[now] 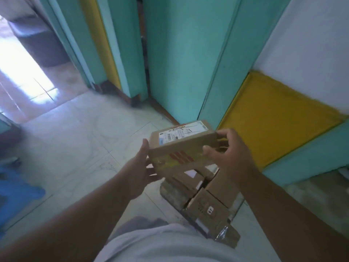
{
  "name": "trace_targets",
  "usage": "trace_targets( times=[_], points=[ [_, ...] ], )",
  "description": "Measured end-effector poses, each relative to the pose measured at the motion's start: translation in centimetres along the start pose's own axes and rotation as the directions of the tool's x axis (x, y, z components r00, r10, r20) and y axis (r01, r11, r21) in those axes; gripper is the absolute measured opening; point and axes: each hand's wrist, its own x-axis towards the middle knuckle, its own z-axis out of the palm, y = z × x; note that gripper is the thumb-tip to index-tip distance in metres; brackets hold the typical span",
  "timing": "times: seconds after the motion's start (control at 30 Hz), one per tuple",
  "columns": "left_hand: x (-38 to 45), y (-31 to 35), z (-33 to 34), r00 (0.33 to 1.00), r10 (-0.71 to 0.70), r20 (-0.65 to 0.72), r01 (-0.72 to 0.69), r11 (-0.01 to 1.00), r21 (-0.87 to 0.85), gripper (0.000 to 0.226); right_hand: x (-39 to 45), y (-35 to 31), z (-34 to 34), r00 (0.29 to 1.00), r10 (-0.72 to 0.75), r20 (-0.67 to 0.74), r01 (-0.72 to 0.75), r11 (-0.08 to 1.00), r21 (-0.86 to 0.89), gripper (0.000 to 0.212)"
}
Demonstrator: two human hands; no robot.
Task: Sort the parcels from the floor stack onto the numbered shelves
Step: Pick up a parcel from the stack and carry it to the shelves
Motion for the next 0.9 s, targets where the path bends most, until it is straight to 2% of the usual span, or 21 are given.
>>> trace_targets(
  times=[0.07, 0.13, 0.27, 0.33, 0.43, 0.53, 0.57, 0.67, 0.77, 0.83, 0.9],
  points=[
    [0.1, 1.6, 0.2, 0.999, -0.002, 0.052, 0.001, 1.000, 0.015, 0.052, -1.1, -1.2, -0.8, 0.991, 0.051, -0.123, -0.050, 0.999, 0.012, 0.031],
    [0.4, 2.6, 0.7, 0.991, 0.018, 0.132, -0.023, 0.999, 0.039, 0.035, -2.4, -2.2, -1.5, 0.962, 0.122, -0.246, -0.127, 0.992, -0.003, 0.031],
    [0.7, 3.5, 1.1, 0.949, -0.005, 0.314, -0.031, 0.994, 0.107, 0.030, -5.9, -2.8, -1.8, 0.878, 0.270, -0.396, -0.275, 0.960, 0.047, 0.030],
    [1.0, 3.5, 0.8, 0.934, -0.039, 0.355, -0.003, 0.993, 0.117, 0.033, -7.9, -2.6, -1.4, 0.851, 0.333, -0.407, -0.326, 0.941, 0.089, 0.026],
    [1.3, 2.3, 0.9, 0.895, -0.105, 0.433, 0.028, 0.983, 0.180, 0.038, -11.0, -1.4, -0.9, 0.813, 0.430, -0.393, -0.359, 0.901, 0.244, 0.021],
    [0.2, 0.2, 2.4, 0.832, -0.179, 0.526, 0.042, 0.964, 0.261, 0.041, -15.0, 0.0, -1.5, 0.747, 0.557, -0.361, -0.423, 0.819, 0.388, 0.046],
    [-0.7, -0.6, 3.3, 0.807, -0.203, 0.555, 0.044, 0.957, 0.286, 0.041, -16.6, 0.5, -1.8, 0.726, 0.581, -0.368, -0.432, 0.801, 0.414, 0.048],
    [-3.6, -3.0, 5.6, 0.756, -0.251, 0.604, 0.044, 0.941, 0.335, 0.038, -21.4, 1.7, -2.8, 0.667, 0.648, -0.369, -0.422, 0.736, 0.529, 0.035],
    [-6.3, -5.3, 7.8, 0.733, -0.285, 0.618, 0.042, 0.925, 0.377, 0.034, -26.3, 2.0, -3.6, 0.607, 0.693, -0.390, -0.370, 0.680, 0.634, 0.006],
    [-8.5, -7.3, 9.8, 0.716, -0.292, 0.634, 0.013, 0.914, 0.406, 0.030, -29.8, 2.5, -4.2, 0.517, 0.717, -0.467, -0.295, 0.662, 0.689, 0.019],
    [-11.4, -9.8, 12.2, 0.705, -0.290, 0.647, -0.034, 0.898, 0.439, 0.031, -33.9, 3.2, -5.2, 0.409, 0.738, -0.537, -0.198, 0.646, 0.737, 0.020]
  ],
)
